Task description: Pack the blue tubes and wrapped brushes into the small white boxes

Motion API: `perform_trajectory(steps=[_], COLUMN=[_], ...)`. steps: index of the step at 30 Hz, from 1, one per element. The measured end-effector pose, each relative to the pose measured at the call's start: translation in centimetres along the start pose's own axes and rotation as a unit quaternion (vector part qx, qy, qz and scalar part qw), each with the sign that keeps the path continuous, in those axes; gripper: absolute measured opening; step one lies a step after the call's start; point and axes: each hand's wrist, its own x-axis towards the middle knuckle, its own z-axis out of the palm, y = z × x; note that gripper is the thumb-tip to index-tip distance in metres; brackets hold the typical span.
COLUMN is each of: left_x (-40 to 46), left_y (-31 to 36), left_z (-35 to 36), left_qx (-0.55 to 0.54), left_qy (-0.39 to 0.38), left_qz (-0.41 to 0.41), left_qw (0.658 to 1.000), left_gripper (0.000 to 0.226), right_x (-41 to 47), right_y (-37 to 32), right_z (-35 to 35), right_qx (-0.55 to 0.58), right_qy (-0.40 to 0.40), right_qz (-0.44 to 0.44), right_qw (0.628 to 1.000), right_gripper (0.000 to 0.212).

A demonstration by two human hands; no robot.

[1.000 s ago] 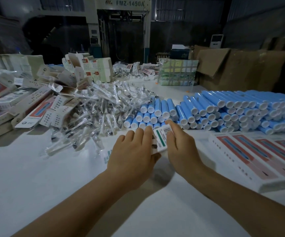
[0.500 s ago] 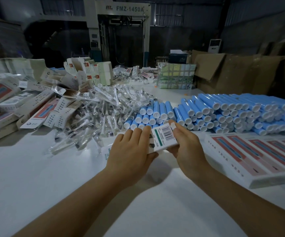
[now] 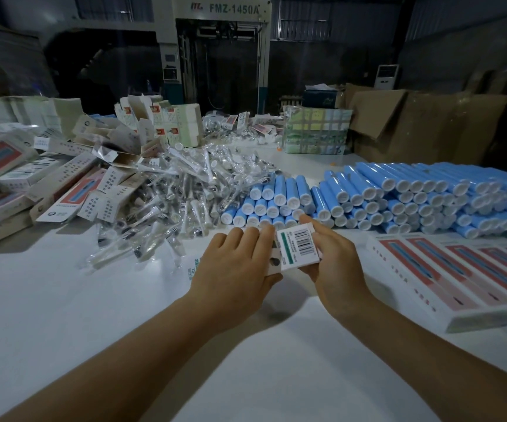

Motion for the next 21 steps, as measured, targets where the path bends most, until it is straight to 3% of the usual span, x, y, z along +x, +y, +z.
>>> perform_trajectory(steps=[6, 13, 21], left_x=[0.1, 0.4, -0.1], left_y=[0.4, -0.1, -0.5], left_z=[-0.2, -0.6, -0.4], left_qx=[-0.015, -0.054, -0.011], left_qy=[-0.008, -0.030, -0.022], left_qz=[-0.012, -0.063, -0.040], left_qw=[1.000, 0.996, 0.999], left_gripper=[0.070, 0.068, 0.070], right_x=[-0.6, -0.5, -1.7], right_y=[0.8, 0.9, 1.4], right_z=[0.1, 0.3, 0.6], right_qx=[-0.070, -0.149, -0.313], right_qy=[0.005, -0.016, -0.029], right_qz=[-0.063, -0.076, -0.136], right_qw=[0.996, 0.986, 0.940], right_gripper=[0.036, 0.040, 0.046])
